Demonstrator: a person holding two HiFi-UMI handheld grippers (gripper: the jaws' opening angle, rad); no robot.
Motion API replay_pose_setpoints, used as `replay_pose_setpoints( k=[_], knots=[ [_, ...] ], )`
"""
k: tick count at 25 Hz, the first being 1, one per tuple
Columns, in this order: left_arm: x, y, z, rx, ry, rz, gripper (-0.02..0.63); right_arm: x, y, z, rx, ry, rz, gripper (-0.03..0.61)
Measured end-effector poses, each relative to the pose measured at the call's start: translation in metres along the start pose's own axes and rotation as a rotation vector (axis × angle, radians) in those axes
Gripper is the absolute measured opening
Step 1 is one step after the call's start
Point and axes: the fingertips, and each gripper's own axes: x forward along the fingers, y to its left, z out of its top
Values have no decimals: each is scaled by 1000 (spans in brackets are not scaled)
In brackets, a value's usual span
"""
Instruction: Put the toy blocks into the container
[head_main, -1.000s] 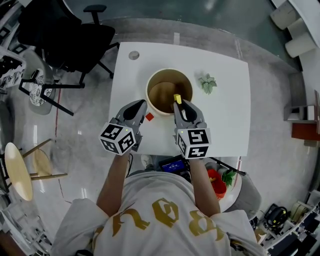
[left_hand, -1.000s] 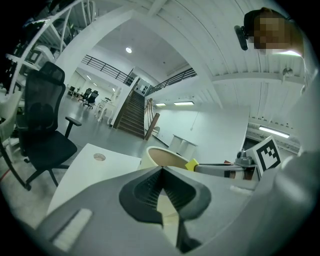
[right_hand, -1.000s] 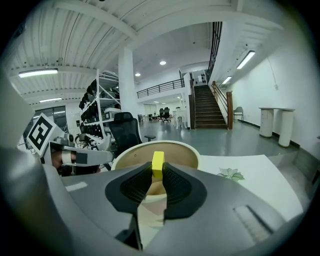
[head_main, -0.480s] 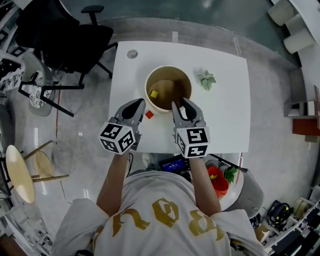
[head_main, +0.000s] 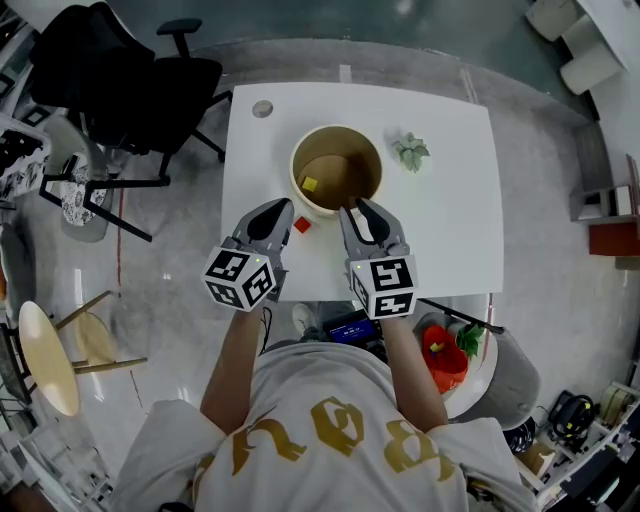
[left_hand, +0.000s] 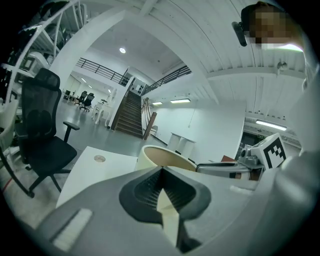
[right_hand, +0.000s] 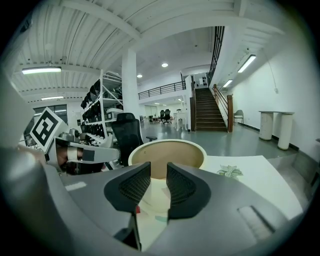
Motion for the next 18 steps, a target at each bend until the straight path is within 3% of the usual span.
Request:
replay_pose_setpoints(
  k=[8,18],
  knots=[
    [-18,-6,-2,12,-2,0,2,-14,10,-5,-7,0,-9,110],
    [-43,-7,-19,2,4,26,2,-22,39,-19,-64,24,49,110]
  ],
)
